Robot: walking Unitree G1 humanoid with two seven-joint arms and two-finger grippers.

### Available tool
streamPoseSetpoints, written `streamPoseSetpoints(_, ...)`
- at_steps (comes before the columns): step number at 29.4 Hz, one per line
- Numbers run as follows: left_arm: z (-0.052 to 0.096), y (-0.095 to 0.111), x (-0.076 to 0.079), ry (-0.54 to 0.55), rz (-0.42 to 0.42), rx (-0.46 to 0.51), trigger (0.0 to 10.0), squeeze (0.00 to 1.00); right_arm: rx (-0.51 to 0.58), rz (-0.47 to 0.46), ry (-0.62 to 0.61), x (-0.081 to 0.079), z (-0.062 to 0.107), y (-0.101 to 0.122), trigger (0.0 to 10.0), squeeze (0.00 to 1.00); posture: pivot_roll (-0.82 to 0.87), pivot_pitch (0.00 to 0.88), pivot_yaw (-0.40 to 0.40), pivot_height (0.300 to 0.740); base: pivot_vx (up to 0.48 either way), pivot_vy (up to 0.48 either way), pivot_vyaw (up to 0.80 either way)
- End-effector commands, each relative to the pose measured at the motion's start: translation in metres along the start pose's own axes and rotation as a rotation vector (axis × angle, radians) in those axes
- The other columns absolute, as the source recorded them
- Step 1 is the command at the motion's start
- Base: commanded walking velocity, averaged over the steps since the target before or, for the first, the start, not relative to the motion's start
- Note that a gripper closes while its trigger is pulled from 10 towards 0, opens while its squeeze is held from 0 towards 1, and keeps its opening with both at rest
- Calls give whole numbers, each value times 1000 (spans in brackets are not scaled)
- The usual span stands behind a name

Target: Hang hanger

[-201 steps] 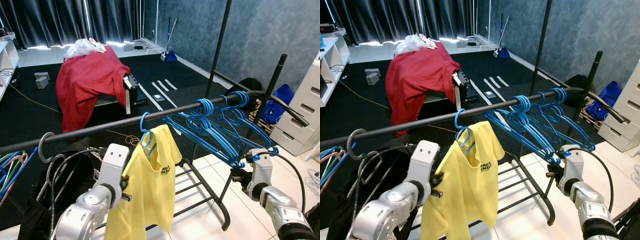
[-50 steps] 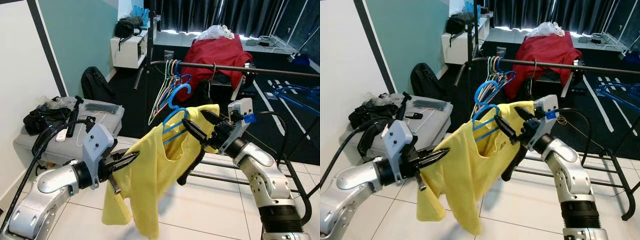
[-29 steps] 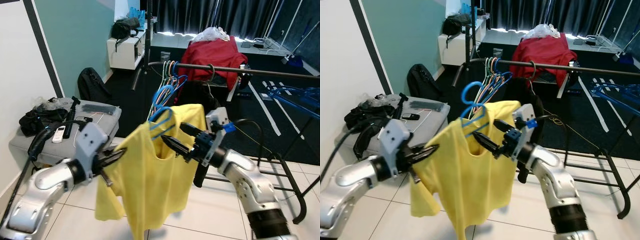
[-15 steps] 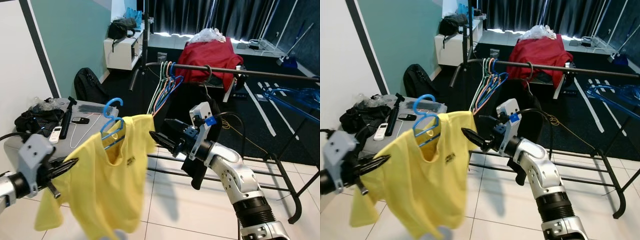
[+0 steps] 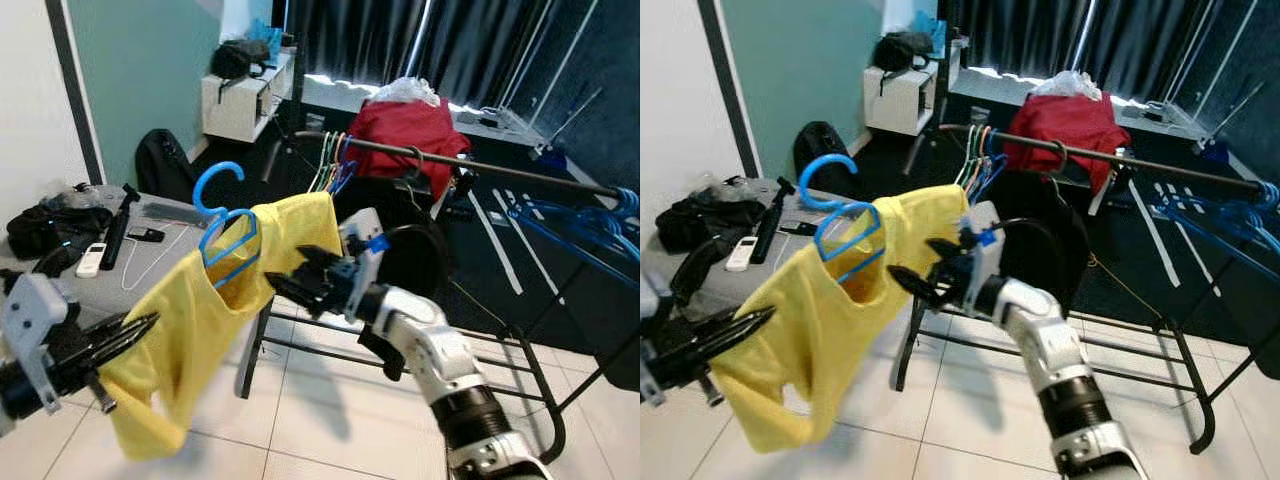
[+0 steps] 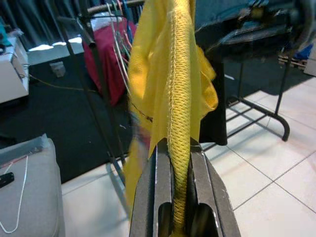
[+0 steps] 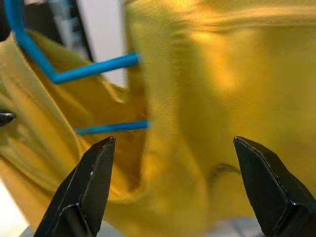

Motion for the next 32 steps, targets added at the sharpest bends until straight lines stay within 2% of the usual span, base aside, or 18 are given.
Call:
streamPoseSetpoints(1,1,9,0,-15,-25,22,10000,0,-31,9,7,-1,-3,-4,10000,0,167,0,-199,740,0,0,0)
streamPoseSetpoints(5,-1,11,1,-19,-28,27,10000,0,-30,7,-1,-1,-5,-4,10000,0,176,0,-204,740,0,0,0)
streamPoseSetpoints(14,-14,19,20,-84,-3,55,10000,0,53,10,-108,15,-10,12,10000,0,166,0,-190,740,0,0,0)
streamPoseSetpoints(15,-16,20,22,-96,1,57,10000,0,69,13,-122,17,-10,15,9216,0,165,0,-190,740,0,0,0)
streamPoseSetpoints(16,-17,20,24,-103,4,57,10000,0,79,16,-130,18,-10,17,9216,0,165,0,-190,740,0,0,0)
streamPoseSetpoints(17,-18,21,26,-112,7,58,10000,0,88,17,-136,19,-9,18,1569,0,164,0,-189,740,0,0,0)
streamPoseSetpoints(19,-19,21,27,-119,10,60,10000,0,94,16,-139,19,-9,19,1569,0,164,0,-189,740,0,0,0)
streamPoseSetpoints(20,-20,21,28,-124,12,61,10000,0,101,16,-139,19,-8,20,0,0,164,0,-189,740,0,0,0)
streamPoseSetpoints(28,-24,19,31,-135,16,56,10000,0,124,17,-141,20,-8,24,0,0,148,0,-178,740,0,0,0)
streamPoseSetpoints(32,-28,13,26,-115,2,34,10000,0,131,16,-135,19,-7,25,0,0,136,0,-170,740,0,0,0)
Point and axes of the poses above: a point about 5 cm out from each wrist's last joint towards the gripper, its own z axis pointing back from the gripper into the wrist, its own y axis along the axis of the wrist's last joint, x = y × z, the point moved 3 cm from there along -z, pointing out of the wrist towards the gripper, and after that the axes turned 3 degrees about -z, right-handed, at the moved point
